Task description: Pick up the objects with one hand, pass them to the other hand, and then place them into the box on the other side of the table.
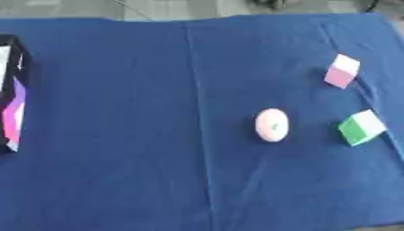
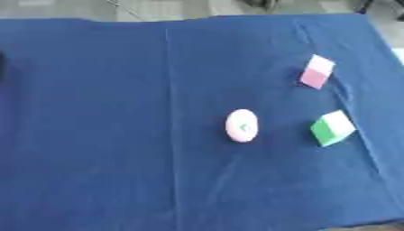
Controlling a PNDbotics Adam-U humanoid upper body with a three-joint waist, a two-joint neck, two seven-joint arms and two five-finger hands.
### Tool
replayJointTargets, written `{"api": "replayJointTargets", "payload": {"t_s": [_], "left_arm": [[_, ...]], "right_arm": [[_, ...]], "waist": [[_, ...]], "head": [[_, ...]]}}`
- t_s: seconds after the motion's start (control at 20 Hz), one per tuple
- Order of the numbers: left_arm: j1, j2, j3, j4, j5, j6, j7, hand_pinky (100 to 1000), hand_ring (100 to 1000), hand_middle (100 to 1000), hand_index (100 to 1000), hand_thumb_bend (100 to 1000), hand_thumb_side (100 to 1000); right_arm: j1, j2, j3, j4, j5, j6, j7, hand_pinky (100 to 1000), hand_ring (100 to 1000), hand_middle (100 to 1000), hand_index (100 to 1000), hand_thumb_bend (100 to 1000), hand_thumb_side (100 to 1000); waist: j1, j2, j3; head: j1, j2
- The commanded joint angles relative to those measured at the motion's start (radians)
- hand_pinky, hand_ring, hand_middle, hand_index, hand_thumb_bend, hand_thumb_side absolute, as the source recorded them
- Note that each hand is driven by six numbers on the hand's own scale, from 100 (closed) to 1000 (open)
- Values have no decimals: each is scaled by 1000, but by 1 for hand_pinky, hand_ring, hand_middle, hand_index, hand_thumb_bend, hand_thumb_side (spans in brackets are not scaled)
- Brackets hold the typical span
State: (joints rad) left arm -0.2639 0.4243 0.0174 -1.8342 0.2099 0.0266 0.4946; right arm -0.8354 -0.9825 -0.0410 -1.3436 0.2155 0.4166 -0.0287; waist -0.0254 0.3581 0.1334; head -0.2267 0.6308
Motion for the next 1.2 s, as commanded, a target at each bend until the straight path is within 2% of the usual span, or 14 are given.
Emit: {"api": "replayJointTargets", "payload": {"t_s": [0.05, 0.45, 0.6, 0.65, 0.75, 0.85, 0.95, 1.05, 1.2], "left_arm": [[-5, 36, 10, -23, -3, -1, 4, 711, 837, 760, 874, 192, 914], [-6, 38, 10, -25, -4, 0, 5, 711, 837, 760, 873, 192, 913], [-7, 40, 10, -26, -5, 0, 5, 711, 836, 760, 873, 192, 913], [-8, 40, 10, -26, -4, 1, 5, 711, 836, 760, 873, 192, 913], [-9, 41, 9, -26, -4, 2, 4, 711, 836, 760, 873, 192, 915], [-8, 41, 8, -26, -4, 3, 3, 711, 836, 760, 873, 192, 915], [-8, 41, 8, -26, -3, 4, 2, 710, 836, 760, 873, 192, 915], [-7, 41, 8, -25, -2, 3, 2, 710, 836, 759, 873, 192, 916], [-7, 42, 9, -25, 0, 3, 2, 710, 835, 759, 872, 193, 916]], "right_arm": [[-11, -54, -9, -8, 4, 0, 4, 851, 801, 809, 897, 100, 303], [-10, -55, -9, -7, 7, 0, 12, 851, 801, 809, 896, 100, 304], [-5, -59, 4, -2, 24, 2, 58, 859, 819, 825, 902, 113, 300], [-2, -61, 15, 3, 44, 0, 102, 873, 853, 850, 914, 209, 321], [3, -69, 47, 21, 120, -21, 276, 894, 899, 885, 926, 291, 331], [-4, -70, 56, 39, 233, -62, 469, 908, 918, 894, 934, 342, 320], [-14, -63, 51, 52, 336, -109, 629, 917, 931, 901, 937, 375, 296], [-19, -58, 45, 59, 411, -156, 749, 928, 948, 907, 937, 435, 237], [-21, -52, 41, 66, 475, -210, 870, 939, 960, 910, 926, 496, 153]], "waist": [[1, -29, 0], [2, -31, 0], [1, -31, 1], [1, -31, 1], [0, -31, 3], [0, -31, 3], [0, -31, 2], [-1, -30, 2], [-1, -29, 1]], "head": [[-3, -3], [-4, -3], [-6, -2], [-7, -3], [-10, -4], [-12, -3], [-13, -2], [-12, -2], [-12, -2]]}}
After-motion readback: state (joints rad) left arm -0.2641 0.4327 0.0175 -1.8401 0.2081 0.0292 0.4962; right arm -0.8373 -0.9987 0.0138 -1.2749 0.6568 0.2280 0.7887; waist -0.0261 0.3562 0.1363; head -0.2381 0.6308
